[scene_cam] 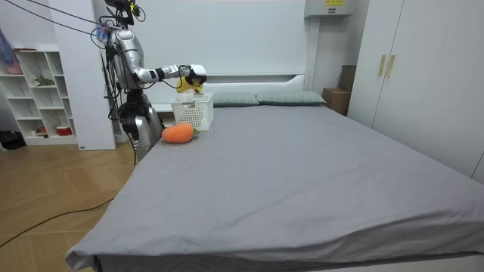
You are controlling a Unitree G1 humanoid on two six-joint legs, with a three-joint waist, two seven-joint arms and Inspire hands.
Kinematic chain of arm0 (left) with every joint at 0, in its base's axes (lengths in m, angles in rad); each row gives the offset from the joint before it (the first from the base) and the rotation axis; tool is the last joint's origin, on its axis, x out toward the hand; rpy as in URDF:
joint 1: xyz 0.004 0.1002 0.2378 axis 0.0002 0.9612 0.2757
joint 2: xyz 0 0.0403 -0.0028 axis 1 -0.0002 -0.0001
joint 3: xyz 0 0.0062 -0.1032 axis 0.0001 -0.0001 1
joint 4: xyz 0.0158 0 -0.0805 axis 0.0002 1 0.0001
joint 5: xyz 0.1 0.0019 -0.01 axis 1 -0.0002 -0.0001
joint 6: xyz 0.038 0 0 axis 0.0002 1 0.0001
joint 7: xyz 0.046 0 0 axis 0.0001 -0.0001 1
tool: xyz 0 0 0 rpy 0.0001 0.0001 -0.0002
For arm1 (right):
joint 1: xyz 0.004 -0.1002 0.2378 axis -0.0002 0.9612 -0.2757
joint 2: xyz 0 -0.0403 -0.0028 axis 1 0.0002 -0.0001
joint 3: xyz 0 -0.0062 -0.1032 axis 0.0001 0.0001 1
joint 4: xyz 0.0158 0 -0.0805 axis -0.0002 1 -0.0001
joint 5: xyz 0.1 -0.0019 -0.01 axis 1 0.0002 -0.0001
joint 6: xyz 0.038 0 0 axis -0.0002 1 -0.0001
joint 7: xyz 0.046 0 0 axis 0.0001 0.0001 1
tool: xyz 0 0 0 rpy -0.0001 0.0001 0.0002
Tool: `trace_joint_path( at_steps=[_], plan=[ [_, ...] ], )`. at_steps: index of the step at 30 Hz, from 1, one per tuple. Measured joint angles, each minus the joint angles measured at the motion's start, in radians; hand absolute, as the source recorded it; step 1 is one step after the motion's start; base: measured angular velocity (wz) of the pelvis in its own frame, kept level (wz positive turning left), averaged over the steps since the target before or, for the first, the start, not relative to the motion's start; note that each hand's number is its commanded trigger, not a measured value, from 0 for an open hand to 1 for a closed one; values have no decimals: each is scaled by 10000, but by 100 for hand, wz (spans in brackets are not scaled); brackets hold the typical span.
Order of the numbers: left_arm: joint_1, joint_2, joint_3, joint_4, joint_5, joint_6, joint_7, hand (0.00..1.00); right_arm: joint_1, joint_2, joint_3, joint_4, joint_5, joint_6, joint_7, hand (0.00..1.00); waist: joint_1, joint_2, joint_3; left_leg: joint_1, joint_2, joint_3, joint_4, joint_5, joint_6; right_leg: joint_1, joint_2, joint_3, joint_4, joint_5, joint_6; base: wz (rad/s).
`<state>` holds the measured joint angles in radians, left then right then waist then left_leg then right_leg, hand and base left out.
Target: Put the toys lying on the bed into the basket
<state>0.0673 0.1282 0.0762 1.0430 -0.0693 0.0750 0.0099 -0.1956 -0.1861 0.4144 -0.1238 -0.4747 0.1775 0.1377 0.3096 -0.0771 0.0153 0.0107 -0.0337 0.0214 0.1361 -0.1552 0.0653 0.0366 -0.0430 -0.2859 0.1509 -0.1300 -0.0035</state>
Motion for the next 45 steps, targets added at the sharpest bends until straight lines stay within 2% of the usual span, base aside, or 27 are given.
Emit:
trace_joint_path(
  at_steps=[15, 24, 29, 37, 40, 43, 45],
  plan=[
    [-11, -10, 12, 72, 30, 0, -127, 0, -2, 2, -53, 151, -11, -1, 180, 0, -56, -58, -3, -28, -10, 6, -12, 0, 1, -39, 24, 80, 4, -7, 11, 0],
    [-11, 16, 117, 129, 33, 4, -33, 0, -2, -4, -83, 150, 111, -1, 166, 0, -42, -167, -71, -13, -11, 18, -10, 0, 1, -28, 32, 96, 9, -7, 11, 0],
    [-5, -8, 232, 175, 21, 75, -32, 0, 1, -41, -119, 153, 606, -1, 65, 0, -57, -161, -67, 16, -10, 66, -9, 0, 1, -29, 27, 122, 6, -7, 11, -1],
    [273, -48, 690, 169, -48, 72, -3, 0, 225, -92, -889, 610, 746, -33, 5, 0, -410, -66, -4, 17, -14, 88, -5, 0, 2, -6, 24, 165, 3, -7, 11, 0],
    [350, -49, 752, 169, -69, 64, 5, 0, 386, -135, -1188, 741, 838, -61, -148, 0, -591, -35, 15, 53, -3, 202, -10, -3, 4, -25, 4, 355, 3, -7, 11, -10],
    [353, -44, 772, 180, -71, 54, 54, 0, 790, -263, -1366, 807, 1180, -86, -339, 0, -628, 24, 13, 141, 8, 312, -29, -4, 4, -23, 7, 437, 6, -7, 11, -11],
    [362, -46, 785, 171, -69, 33, 82, 0, 1098, -253, -1514, 871, 1276, -160, -390, 0, -832, 46, 10, 153, 13, 328, -25, -4, 4, -19, 3, 463, 12, -7, 11, -2]
  ],
)
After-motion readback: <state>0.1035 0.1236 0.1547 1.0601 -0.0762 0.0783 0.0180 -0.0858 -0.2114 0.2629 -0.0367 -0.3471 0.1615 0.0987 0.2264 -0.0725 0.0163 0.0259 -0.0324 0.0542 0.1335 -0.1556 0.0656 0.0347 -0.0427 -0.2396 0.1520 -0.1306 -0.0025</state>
